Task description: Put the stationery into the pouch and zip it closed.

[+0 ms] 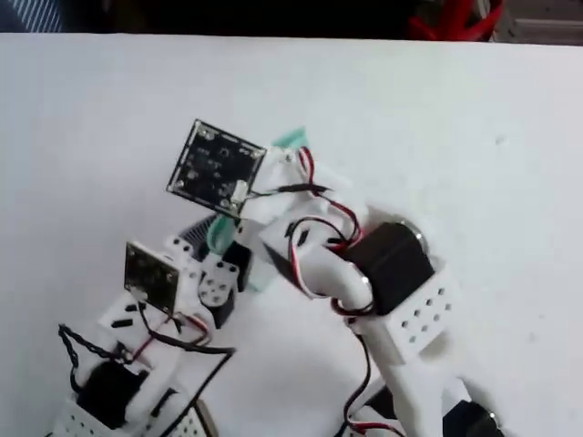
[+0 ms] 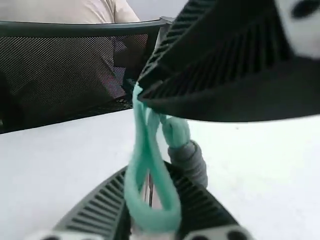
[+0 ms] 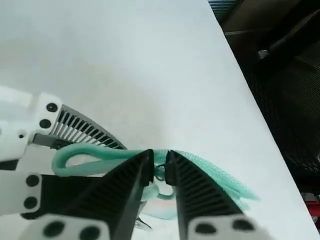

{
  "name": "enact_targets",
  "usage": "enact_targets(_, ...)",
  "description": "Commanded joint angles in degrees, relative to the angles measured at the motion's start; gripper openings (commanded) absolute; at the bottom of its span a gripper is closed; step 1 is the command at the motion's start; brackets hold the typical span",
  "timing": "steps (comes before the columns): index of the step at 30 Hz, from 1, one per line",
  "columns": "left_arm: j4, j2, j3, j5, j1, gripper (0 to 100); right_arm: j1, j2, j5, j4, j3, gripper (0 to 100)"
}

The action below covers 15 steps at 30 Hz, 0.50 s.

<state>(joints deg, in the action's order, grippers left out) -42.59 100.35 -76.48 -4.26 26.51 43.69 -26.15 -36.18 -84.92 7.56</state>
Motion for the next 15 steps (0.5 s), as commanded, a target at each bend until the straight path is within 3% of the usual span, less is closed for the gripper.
enact_targets(1, 1.6, 0.6, 0.3, 0.4, 1.0, 2, -0.1, -0.7, -0.7, -3.2, 0.0, 1.9)
enact_targets(4, 1.6, 0.6, 0.6, 0.4, 0.7, 5, 2.4, -2.0, -0.6, -5.1, 0.0, 1.8)
enact_targets(8, -2.3, 0.6, 2.0, -0.2, 0.5, 20, 1.6, -1.7, -0.4, -5.1, 0.0, 1.8)
enact_targets(15, -6.1, 0.6, 5.1, -0.2, 0.6, 20, -2.4, -1.8, -0.2, -5.1, -0.1, 1.8)
